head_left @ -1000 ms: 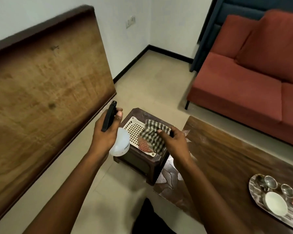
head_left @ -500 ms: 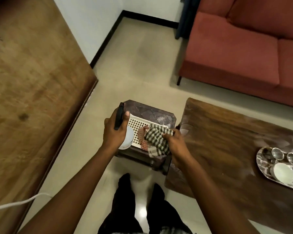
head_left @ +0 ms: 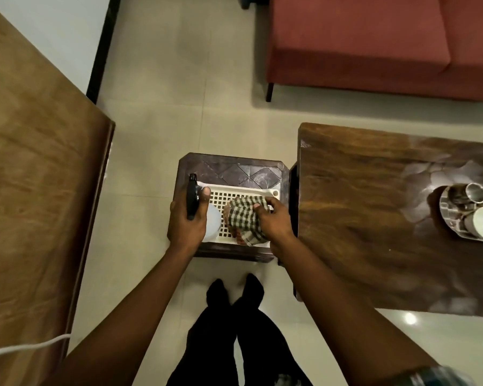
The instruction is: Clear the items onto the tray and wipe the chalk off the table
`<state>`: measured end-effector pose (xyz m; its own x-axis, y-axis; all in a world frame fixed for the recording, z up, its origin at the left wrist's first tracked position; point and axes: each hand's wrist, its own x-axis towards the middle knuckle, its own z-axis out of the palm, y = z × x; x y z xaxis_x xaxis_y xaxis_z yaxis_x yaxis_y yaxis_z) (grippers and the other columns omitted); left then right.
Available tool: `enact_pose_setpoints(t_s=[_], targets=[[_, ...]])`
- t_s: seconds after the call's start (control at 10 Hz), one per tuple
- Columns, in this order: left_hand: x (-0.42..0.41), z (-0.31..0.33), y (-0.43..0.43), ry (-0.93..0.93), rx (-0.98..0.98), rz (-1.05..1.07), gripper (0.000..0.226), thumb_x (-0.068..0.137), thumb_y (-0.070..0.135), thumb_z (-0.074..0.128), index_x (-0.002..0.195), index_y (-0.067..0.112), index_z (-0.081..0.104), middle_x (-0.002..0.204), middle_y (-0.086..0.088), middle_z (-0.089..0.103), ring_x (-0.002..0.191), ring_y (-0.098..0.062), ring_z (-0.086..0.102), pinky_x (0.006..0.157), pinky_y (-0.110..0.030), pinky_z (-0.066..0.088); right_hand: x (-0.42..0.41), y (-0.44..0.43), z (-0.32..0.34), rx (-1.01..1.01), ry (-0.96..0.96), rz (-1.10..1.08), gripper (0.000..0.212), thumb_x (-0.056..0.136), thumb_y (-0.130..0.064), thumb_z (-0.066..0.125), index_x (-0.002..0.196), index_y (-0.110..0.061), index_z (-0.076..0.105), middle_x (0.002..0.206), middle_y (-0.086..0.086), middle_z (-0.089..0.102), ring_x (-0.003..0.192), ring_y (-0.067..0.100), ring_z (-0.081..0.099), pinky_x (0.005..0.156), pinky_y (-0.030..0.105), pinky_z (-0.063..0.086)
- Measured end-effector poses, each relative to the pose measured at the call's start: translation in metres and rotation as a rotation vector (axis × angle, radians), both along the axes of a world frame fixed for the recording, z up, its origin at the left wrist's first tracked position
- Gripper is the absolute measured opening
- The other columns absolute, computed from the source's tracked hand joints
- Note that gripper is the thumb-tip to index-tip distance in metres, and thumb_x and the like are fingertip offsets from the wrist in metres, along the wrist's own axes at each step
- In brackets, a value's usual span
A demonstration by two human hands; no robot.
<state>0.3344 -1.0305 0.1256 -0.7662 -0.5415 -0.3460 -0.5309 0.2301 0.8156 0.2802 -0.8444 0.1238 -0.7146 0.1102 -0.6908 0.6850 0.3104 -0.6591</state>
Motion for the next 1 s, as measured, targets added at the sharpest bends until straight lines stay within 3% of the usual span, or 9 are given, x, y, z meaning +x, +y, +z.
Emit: enact_pose_setpoints(t_s=[0.1, 0.3, 0.5, 0.6, 0.7, 0.8, 0.9, 1.0], targets=[[-0.001, -0.023, -0.004, -0.009, -0.013, 0.007, 0.070, 0.087, 0.089, 0.049, 0.140, 0.045, 0.057, 0.130, 0.005, 0.071, 0.128, -0.020, 0.065, 0.110, -0.052, 0.052, -0.001, -0.002, -0.025, 0.012, -0.020, -0.039, 0.038, 0.103, -0.027, 0.065, 0.141, -0.022, 0.062, 0.133, 0.010, 0.070, 0.112, 0.030, 0.071, 0.096, 0.050, 0.062], [-0.009, -0.042, 0.003, -0.006, -0.041, 0.011, 0.074, 0.084, 0.092, 0.047, 0.144, 0.048, 0.049, 0.133, -0.010, 0.061, 0.128, -0.031, 0.062, 0.110, -0.054, 0.052, -0.007, 0.002, -0.048, 0.060, -0.030, -0.058, 0.040, 0.103, -0.025, 0.067, 0.142, -0.019, 0.063, 0.135, 0.002, 0.066, 0.122, 0.028, 0.065, 0.105, 0.047, 0.057], [-0.009, -0.056, 0.001, 0.021, -0.033, 0.002, 0.073, 0.084, 0.089, 0.051, 0.146, 0.051, 0.043, 0.139, -0.014, 0.058, 0.133, -0.033, 0.059, 0.112, -0.058, 0.051, -0.009, 0.014, -0.062, 0.111, -0.017, 0.004, 0.056, 0.098, -0.019, 0.073, 0.150, -0.018, 0.055, 0.141, 0.007, 0.066, 0.122, 0.026, 0.066, 0.106, 0.039, 0.055], [-0.007, -0.055, 0.003, 0.053, -0.048, -0.049, 0.053, 0.097, 0.060, 0.064, 0.145, 0.049, 0.043, 0.135, -0.008, 0.060, 0.134, -0.032, 0.059, 0.111, -0.060, 0.050, -0.005, 0.018, -0.065, 0.294, 0.101, 0.190, 0.059, 0.094, -0.013, 0.076, 0.149, -0.014, 0.055, 0.139, 0.009, 0.067, 0.126, 0.029, 0.065, 0.104, 0.032, 0.050], [-0.006, -0.053, 0.002, 0.099, -0.094, -0.084, 0.056, 0.098, 0.050, 0.069, 0.148, 0.044, 0.044, 0.140, -0.011, 0.061, 0.133, -0.031, 0.059, 0.111, -0.059, 0.051, -0.004, 0.017, -0.071, 0.365, 0.170, 0.273, 0.059, 0.092, -0.012, 0.077, 0.148, -0.013, 0.056, 0.135, 0.012, 0.067, 0.123, 0.030, 0.066, 0.102, 0.033, 0.051], [0.001, -0.052, 0.001, 0.119, -0.151, -0.167, 0.075, 0.096, 0.040, 0.076, 0.161, 0.039, 0.038, 0.147, -0.002, 0.061, 0.133, -0.024, 0.056, 0.113, -0.052, 0.051, -0.003, 0.019, -0.073, 0.434, 0.218, 0.392, 0.057, 0.091, -0.018, 0.077, 0.144, -0.015, 0.055, 0.130, 0.013, 0.065, 0.119, 0.031, 0.067, 0.099, 0.038, 0.057], [0.007, -0.058, -0.009, 0.089, -0.166, -0.221, 0.091, 0.090, 0.032, 0.084, 0.163, 0.041, 0.031, 0.154, -0.001, 0.056, 0.135, -0.027, 0.053, 0.114, -0.052, 0.050, -0.004, 0.021, -0.066, 0.475, 0.278, 0.450, 0.060, 0.092, -0.023, 0.076, 0.147, -0.017, 0.053, 0.133, 0.011, 0.064, 0.121, 0.030, 0.065, 0.099, 0.039, 0.057], [0.019, -0.060, -0.027, -0.025, -0.192, -0.304, 0.118, 0.075, -0.003, 0.086, 0.165, 0.041, 0.024, 0.157, -0.003, 0.048, 0.137, -0.028, 0.049, 0.108, -0.050, 0.054, -0.008, 0.022, -0.051, 0.507, 0.401, 0.503, 0.058, 0.092, -0.030, 0.070, 0.146, -0.021, 0.055, 0.142, 0.004, 0.061, 0.130, 0.028, 0.058, 0.100, 0.042, 0.057]])
